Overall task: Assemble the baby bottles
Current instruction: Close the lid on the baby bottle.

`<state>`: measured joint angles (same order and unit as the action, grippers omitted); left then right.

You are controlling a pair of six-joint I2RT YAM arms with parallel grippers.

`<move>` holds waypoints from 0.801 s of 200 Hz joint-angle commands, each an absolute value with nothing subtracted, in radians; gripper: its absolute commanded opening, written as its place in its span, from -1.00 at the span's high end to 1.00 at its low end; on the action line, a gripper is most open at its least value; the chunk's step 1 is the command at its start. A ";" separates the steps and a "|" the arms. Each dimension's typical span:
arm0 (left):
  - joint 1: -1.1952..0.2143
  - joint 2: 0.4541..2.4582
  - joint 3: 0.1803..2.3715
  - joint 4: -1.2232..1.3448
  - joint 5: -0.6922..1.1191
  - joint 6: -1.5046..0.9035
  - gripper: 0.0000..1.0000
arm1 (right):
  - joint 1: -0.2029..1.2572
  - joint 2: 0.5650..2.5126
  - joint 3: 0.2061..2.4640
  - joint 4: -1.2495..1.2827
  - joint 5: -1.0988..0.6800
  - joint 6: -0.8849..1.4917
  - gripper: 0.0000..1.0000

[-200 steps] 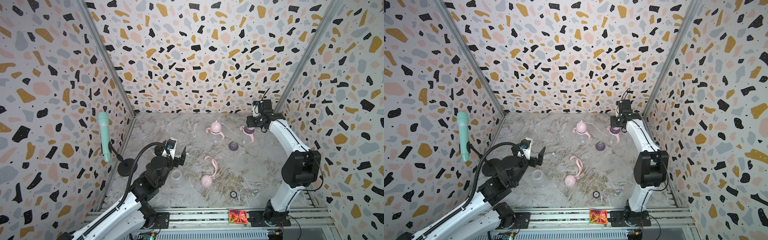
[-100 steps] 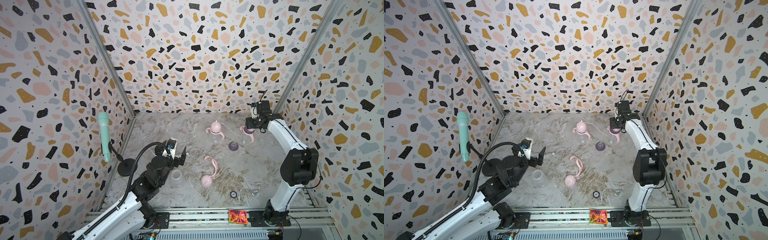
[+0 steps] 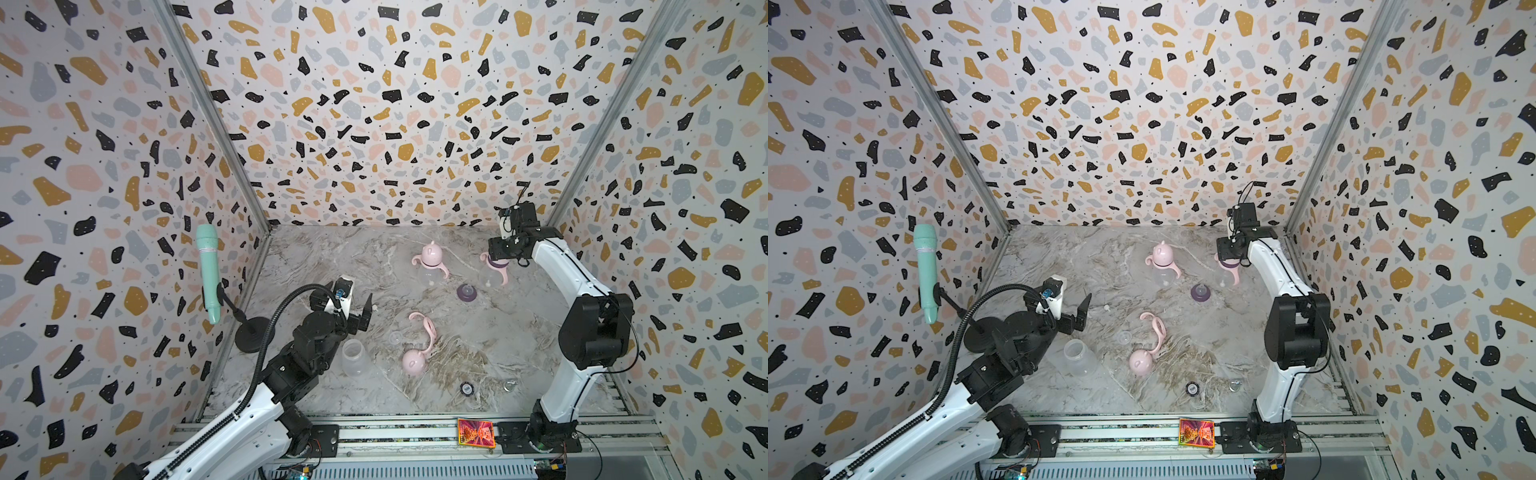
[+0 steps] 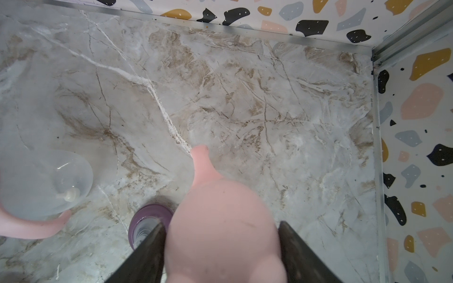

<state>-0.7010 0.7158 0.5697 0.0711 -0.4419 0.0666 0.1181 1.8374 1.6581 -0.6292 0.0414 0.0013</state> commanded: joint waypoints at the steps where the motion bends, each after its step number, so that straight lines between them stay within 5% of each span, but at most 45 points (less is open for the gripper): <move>1: -0.695 0.715 0.609 0.085 -0.437 0.072 -0.99 | 0.124 1.826 1.676 -0.649 0.048 -0.003 -0.42; 115: -0.695 0.719 0.611 0.080 -0.439 0.072 -0.99 | 0.126 1.728 1.508 -0.517 0.025 0.033 -0.45; 160: -0.695 0.737 0.608 0.094 -0.424 0.064 -0.99 | 0.124 1.683 1.478 -0.464 -0.006 0.021 -0.67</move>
